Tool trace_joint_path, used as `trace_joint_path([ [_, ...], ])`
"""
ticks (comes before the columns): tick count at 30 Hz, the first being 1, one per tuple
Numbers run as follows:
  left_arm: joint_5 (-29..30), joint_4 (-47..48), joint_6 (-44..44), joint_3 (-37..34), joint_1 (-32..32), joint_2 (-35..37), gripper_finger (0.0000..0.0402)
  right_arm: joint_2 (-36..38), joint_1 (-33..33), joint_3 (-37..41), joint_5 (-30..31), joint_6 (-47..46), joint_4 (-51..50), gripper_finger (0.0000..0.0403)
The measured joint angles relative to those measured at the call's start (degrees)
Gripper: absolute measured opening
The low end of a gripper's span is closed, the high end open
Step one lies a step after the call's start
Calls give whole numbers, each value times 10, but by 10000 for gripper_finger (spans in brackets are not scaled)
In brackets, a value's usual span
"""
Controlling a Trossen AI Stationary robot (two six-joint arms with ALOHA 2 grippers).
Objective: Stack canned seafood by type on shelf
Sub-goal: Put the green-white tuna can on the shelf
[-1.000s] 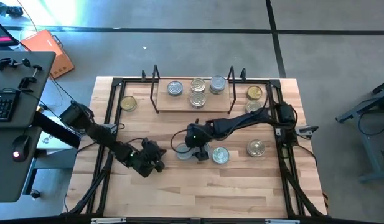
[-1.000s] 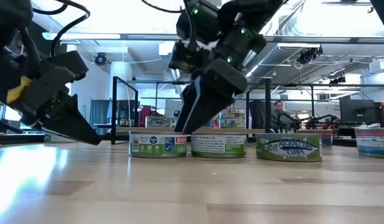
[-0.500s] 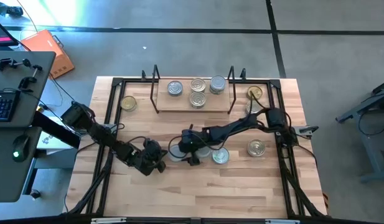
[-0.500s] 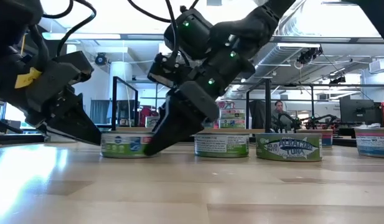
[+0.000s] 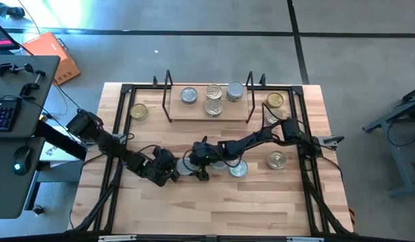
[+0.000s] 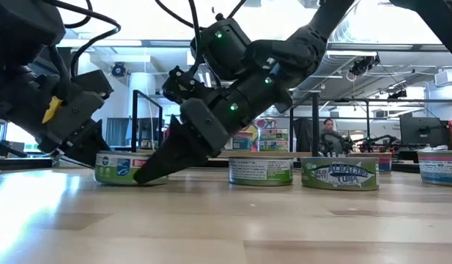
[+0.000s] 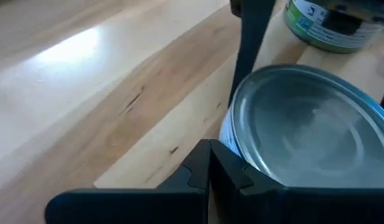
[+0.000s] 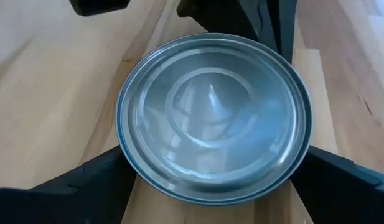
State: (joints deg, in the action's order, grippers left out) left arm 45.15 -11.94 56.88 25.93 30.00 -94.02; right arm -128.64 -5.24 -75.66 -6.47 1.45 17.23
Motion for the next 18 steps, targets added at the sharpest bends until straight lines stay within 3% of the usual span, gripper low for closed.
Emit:
trace_joint_path([
  [8,-13,90,53,7,12,30,0,-1,-20,-3,48,-14,11,321],
  [14,-15,199,120,7,41,62,0,29,-30,-3,125,-20,-67,304],
  [18,-12,227,152,6,63,70,0,59,-31,-4,140,-16,-121,283],
])
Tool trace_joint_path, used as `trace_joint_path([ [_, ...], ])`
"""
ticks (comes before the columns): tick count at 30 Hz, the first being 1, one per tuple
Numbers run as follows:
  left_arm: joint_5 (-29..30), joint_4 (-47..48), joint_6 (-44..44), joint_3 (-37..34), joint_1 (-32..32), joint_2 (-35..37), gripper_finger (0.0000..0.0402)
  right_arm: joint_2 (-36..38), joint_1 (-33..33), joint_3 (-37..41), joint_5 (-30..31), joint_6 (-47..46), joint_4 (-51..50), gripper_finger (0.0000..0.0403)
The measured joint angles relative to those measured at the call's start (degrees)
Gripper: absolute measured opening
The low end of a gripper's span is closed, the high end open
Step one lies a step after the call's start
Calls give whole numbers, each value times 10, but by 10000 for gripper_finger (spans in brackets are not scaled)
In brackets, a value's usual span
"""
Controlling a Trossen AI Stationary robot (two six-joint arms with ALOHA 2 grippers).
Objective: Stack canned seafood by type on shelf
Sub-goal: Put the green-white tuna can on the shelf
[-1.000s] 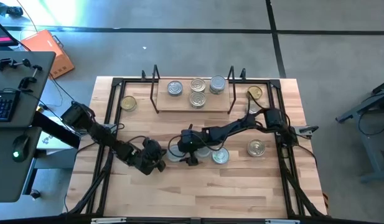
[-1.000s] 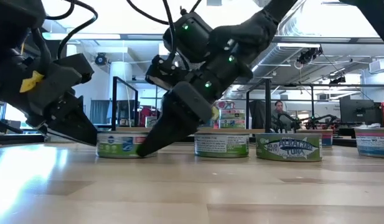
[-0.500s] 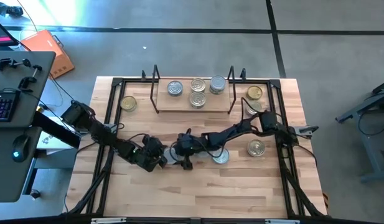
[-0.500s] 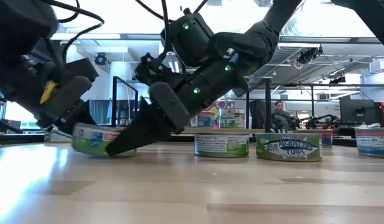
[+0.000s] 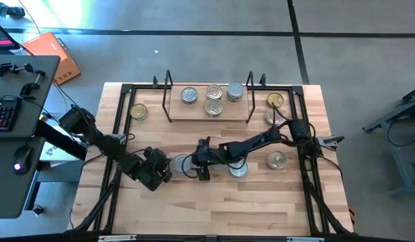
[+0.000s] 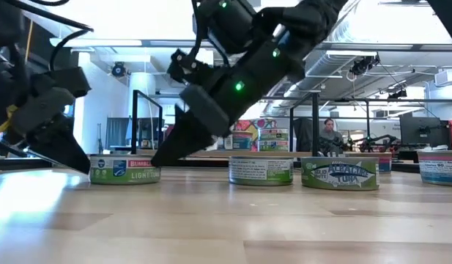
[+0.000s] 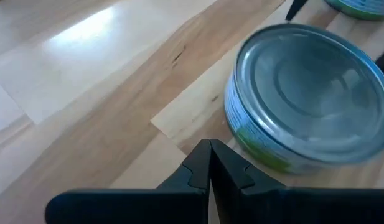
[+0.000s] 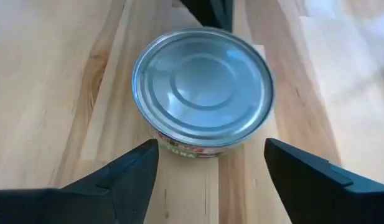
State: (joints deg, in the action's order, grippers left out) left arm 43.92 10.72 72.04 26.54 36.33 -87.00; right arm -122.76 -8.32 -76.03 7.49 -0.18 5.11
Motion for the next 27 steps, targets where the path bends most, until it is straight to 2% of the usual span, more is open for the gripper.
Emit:
trace_joint_path([
  [4,1,-4,18,0,18,0,0,4,4,0,-6,-9,-29,276],
  [9,9,-30,18,-1,28,0,0,4,17,0,-81,4,-27,279],
  [12,16,-42,14,-1,28,0,0,4,21,0,-85,13,-24,300],
  [19,20,-62,1,-2,26,-3,0,-23,23,1,-79,21,38,389],
  [27,28,-100,-27,-3,2,-36,0,-49,23,2,-110,16,146,394],
])
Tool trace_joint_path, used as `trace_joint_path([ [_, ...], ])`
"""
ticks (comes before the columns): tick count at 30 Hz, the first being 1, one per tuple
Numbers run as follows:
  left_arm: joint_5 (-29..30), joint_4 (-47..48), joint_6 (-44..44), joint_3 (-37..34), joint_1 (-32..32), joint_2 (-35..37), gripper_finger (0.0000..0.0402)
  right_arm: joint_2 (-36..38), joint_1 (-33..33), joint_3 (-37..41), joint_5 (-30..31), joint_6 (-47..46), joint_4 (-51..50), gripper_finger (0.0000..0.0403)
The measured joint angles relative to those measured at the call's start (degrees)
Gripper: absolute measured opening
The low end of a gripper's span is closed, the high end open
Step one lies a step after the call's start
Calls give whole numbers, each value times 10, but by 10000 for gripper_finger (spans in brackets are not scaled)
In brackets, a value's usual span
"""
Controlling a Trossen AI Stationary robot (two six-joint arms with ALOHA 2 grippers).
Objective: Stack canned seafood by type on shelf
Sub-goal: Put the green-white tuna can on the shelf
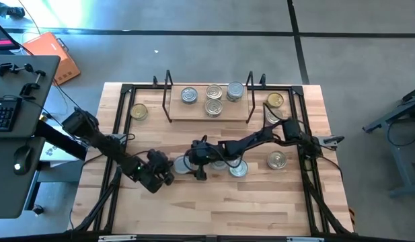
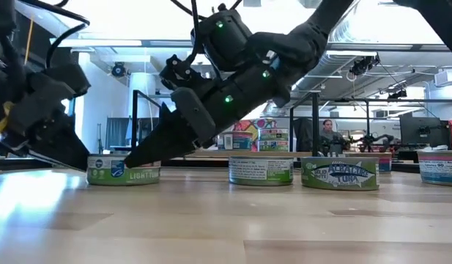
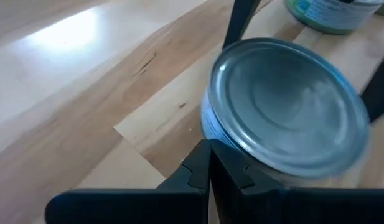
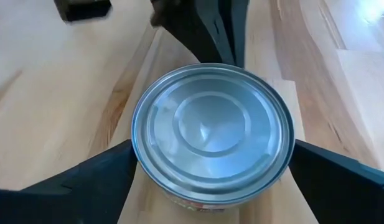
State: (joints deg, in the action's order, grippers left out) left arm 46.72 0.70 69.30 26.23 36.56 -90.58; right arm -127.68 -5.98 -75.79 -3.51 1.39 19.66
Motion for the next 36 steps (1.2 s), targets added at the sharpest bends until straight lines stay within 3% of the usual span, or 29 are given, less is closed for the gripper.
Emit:
trace_joint_path([
  [11,10,-28,-15,-1,-31,-23,0,-35,3,-1,-18,15,62,394],
  [16,32,-36,-21,2,-33,-16,0,-41,0,-3,-26,17,69,373],
  [22,5,48,5,3,-18,16,0,-39,-7,-3,-10,10,59,350],
  [28,3,127,84,2,14,28,0,15,-22,-1,67,11,-51,346],
  [33,22,129,101,2,33,28,0,84,-41,1,152,19,-157,341],
  [36,41,121,102,2,43,28,0,142,-50,42,206,11,-178,341],
])
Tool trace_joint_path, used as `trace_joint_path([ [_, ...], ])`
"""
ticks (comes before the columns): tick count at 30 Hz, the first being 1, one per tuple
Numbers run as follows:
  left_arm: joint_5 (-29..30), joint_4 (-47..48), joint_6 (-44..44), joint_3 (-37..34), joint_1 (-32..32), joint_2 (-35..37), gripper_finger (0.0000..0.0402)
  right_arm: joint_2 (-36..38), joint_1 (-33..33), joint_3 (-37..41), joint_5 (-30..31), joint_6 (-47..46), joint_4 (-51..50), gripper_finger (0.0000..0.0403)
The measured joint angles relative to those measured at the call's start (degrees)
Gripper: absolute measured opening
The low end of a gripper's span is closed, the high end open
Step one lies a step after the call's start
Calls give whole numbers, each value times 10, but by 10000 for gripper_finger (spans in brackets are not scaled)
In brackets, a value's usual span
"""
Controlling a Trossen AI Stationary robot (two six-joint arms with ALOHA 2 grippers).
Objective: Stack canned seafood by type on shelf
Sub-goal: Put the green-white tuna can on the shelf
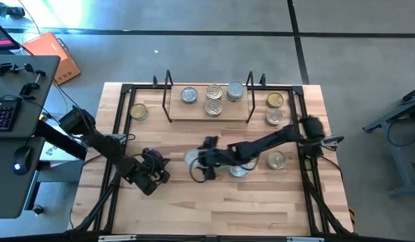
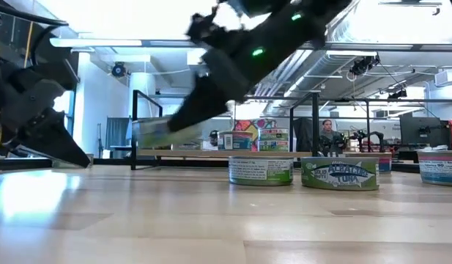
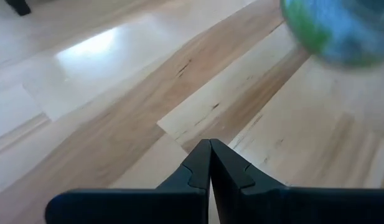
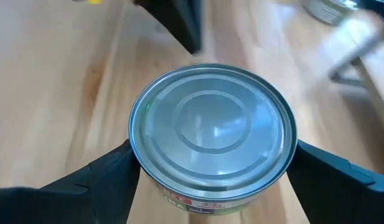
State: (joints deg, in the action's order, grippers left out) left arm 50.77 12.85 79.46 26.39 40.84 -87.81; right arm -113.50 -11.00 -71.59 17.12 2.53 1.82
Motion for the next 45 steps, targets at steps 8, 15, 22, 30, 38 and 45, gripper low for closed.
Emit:
trace_joint_path([
  [8,41,-12,0,0,14,0,0,206,-1,187,121,-175,-40,341],
  [15,85,-49,-32,0,1,0,0,270,-7,276,261,-385,-86,341],
  [22,7,-281,-310,0,-104,6,0,235,43,290,344,-435,-56,341],
  [30,-240,-482,-620,57,-307,6,0,203,131,290,301,-397,-3,341],
  [38,-406,-324,-723,241,-460,-57,0,184,173,289,273,-399,4,349],
  [45,-528,-282,-744,331,-540,-128,0,182,175,290,268,-379,10,353],
])
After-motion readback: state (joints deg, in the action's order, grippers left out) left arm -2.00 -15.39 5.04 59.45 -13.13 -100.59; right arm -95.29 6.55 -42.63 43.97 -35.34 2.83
